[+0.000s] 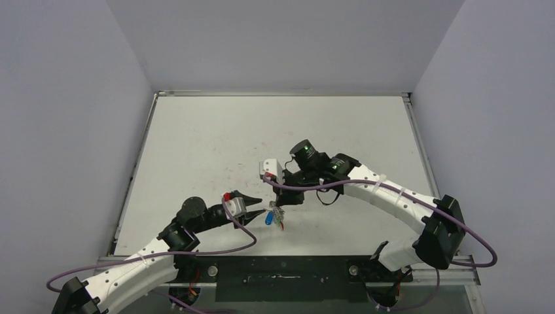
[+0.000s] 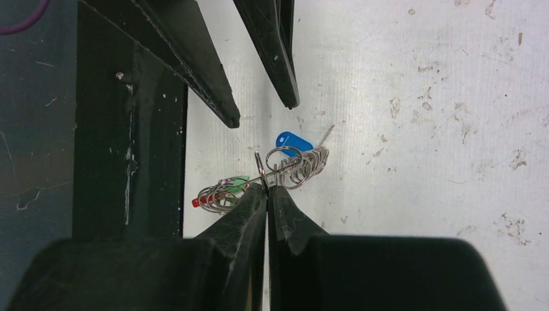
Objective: Put the keys on the keyring
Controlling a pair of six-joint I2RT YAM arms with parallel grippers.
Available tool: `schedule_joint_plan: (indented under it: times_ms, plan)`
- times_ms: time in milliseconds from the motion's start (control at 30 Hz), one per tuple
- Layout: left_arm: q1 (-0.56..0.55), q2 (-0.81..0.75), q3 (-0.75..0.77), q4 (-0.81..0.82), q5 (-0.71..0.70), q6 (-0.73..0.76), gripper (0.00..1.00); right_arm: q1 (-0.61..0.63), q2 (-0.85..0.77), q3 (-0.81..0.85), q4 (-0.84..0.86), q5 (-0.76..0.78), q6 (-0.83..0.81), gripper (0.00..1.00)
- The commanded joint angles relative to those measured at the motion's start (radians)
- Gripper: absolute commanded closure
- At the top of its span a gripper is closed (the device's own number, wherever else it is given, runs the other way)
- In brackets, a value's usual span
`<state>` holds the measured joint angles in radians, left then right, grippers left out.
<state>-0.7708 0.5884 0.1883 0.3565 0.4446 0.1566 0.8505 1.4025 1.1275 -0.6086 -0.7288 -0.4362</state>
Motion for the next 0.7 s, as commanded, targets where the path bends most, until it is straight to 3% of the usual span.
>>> schedule_joint_plan:
  times_ms: [0,300,667]
  plan:
    - [-0.003,0.012,0.063,0.006,-0.008,0.014,0.68,0.041,0.043,0.148,-0.165,0.103,-0.007,1.00]
    - [-0.004,0.077,0.074,0.077,0.032,-0.009,0.67,0.068,0.170,0.332,-0.323,0.170,0.067,1.00]
    - [-0.006,0.166,0.079,0.182,0.063,-0.035,0.74,0.094,0.216,0.365,-0.324,0.153,0.093,1.00]
